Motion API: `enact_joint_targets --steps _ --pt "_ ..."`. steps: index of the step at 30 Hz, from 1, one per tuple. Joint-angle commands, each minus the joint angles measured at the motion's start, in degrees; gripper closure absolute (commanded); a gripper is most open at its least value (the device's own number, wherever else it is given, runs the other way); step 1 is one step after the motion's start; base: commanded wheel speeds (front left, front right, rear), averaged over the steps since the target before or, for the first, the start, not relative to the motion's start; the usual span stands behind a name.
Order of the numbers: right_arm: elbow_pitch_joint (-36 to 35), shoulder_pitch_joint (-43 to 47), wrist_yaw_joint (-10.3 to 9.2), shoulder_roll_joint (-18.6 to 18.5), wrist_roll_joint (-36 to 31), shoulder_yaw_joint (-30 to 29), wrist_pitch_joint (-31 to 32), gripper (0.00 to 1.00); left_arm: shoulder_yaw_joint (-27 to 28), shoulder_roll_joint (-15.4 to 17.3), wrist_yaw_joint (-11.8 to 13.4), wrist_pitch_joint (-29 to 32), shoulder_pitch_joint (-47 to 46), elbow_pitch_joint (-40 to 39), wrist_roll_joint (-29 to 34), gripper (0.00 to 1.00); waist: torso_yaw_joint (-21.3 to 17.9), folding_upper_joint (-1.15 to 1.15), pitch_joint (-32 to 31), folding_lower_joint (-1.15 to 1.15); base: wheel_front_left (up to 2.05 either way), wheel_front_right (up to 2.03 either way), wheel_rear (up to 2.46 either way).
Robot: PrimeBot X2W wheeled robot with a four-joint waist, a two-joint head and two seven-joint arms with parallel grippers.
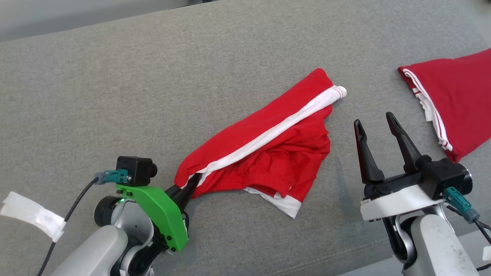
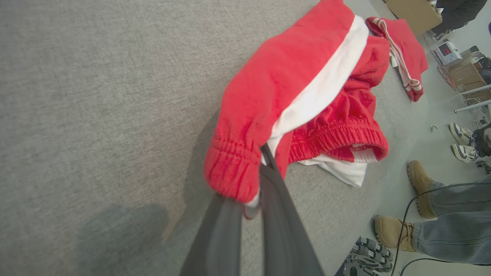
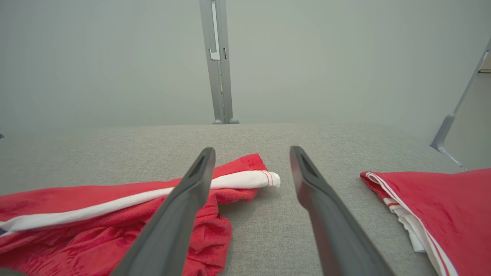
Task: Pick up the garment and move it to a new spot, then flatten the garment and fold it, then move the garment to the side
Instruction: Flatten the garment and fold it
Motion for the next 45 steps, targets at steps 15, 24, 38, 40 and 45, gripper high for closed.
enact_joint_targets --steps 15,24,38,40,45 --pt "1.0 -0.2 -0.08 -2.2 -0.5 1.0 -0.2 0.0 2.7 -0.3 -3.8 -5.0 1.0 7.9 -2.6 1.0 8.4 0.0 -1.6 0.0 0.0 0.0 0.0" --pt "1.5 0.8 -0.08 -2.4 -0.2 1.1 -0.2 0.0 4.8 0.4 -3.7 -6.6 2.3 9.0 -4.6 0.0 8.1 0.0 -4.2 0.0 0.0 0.0 0.0" --pt "0.7 1.5 -0.08 -2.5 -0.2 1.1 -0.2 0.0 5.7 2.2 6.2 -10.5 2.5 -3.4 2.2 0.0 5.9 0.0 -4.6 0.0 0.0 0.0 0.0" --pt "0.5 0.9 -0.08 -2.5 -0.3 1.2 -0.2 0.0 4.1 0.3 6.3 -9.4 0.6 -4.4 3.1 0.0 5.0 0.0 -4.2 0.0 0.0 0.0 0.0" --pt "0.5 0.3 -0.08 -2.0 -0.3 1.4 -0.2 0.0 0.6 -4.5 5.9 -7.4 -3.9 -1.7 4.7 0.0 2.7 0.0 -3.5 0.0 0.0 0.0 0.0"
